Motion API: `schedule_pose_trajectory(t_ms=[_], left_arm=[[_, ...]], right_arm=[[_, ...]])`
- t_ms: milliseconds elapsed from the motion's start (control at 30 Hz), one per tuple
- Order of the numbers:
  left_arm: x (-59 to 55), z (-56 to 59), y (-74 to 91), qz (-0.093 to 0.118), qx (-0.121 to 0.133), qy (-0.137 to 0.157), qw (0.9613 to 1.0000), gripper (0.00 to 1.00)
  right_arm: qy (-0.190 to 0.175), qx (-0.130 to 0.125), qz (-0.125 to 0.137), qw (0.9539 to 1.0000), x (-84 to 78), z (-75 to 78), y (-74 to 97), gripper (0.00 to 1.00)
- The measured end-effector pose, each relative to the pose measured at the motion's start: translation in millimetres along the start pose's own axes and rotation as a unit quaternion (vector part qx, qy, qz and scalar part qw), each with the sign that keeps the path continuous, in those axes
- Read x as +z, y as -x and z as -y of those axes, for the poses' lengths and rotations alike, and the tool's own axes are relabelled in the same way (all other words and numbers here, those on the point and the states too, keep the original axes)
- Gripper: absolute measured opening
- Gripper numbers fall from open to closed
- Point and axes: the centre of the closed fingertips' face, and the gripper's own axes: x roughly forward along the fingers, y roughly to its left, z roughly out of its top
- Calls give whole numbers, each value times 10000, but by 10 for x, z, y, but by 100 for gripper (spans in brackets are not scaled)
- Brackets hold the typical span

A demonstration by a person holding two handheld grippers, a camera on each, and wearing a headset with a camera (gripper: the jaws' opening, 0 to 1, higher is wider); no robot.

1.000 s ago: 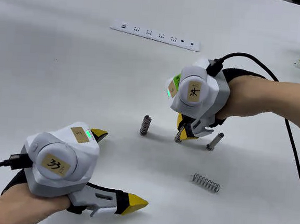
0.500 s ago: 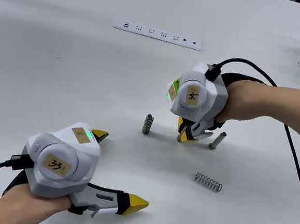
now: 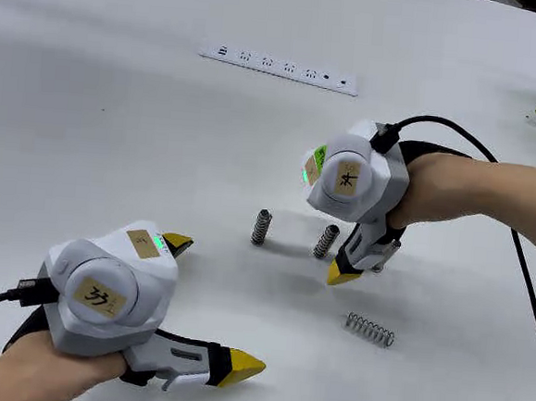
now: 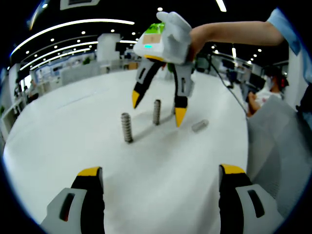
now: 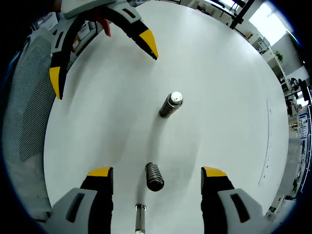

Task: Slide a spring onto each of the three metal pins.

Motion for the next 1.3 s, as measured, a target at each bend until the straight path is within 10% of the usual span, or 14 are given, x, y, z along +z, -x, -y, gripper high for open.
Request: schedule_pose_trajectory(t_ms=[233, 867, 1300], left_arm=[[41, 16, 5, 23, -21, -68, 10000, 100], [130, 88, 0, -7, -127, -316, 9994, 100], [182, 107, 2, -24, -153, -457, 9988, 100]], right_arm=[[-168, -223, 108, 9996, -35, 36, 58, 98], [-770, -567, 627, 9934, -138, -124, 402, 99], [-1690, -847, 1299, 9733, -288, -334, 646, 99]])
